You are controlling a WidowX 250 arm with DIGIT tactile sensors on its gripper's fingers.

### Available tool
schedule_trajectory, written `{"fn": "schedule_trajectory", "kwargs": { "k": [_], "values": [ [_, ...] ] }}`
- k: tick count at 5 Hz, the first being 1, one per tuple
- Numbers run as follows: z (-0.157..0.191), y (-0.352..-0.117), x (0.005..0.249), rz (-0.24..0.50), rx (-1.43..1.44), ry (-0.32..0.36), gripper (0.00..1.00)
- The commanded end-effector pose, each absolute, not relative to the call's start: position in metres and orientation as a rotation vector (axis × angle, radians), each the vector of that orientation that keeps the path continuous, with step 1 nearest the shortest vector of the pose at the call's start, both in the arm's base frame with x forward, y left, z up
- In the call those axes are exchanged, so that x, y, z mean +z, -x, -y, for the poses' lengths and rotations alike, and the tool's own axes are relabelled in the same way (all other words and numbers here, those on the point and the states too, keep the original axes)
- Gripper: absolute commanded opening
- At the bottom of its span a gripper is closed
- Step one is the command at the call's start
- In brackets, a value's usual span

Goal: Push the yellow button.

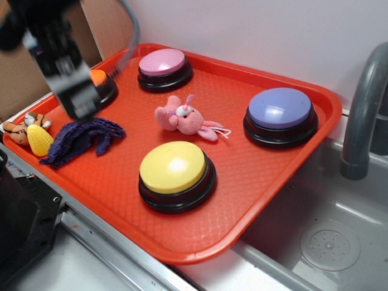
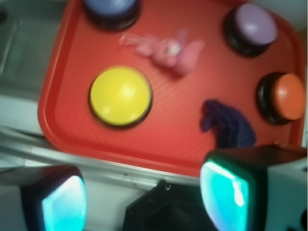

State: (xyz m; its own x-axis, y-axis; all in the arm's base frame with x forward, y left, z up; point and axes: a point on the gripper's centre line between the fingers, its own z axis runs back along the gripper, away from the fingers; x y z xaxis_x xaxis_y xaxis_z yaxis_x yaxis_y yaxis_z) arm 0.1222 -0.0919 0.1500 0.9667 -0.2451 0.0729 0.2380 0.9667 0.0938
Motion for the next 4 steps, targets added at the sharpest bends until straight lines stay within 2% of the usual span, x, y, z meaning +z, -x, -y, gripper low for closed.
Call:
{"fn": "schedule_trajectory", "kwargs": {
  "k": [1, 2, 3, 4],
  "values": [
    [0.080, -0.143, 0.101, 0.083, -0.289, -0.017, 1.00],
    [0.069, -0.177, 0.091, 0.076, -0.301, -0.004, 1.00],
    [0.074, -0.194, 0.082, 0.000, -0.279, -0.052, 1.00],
    [0.074, -0.194, 0.082, 0.000, -0.279, -0.052, 1.00]
  ]
}}
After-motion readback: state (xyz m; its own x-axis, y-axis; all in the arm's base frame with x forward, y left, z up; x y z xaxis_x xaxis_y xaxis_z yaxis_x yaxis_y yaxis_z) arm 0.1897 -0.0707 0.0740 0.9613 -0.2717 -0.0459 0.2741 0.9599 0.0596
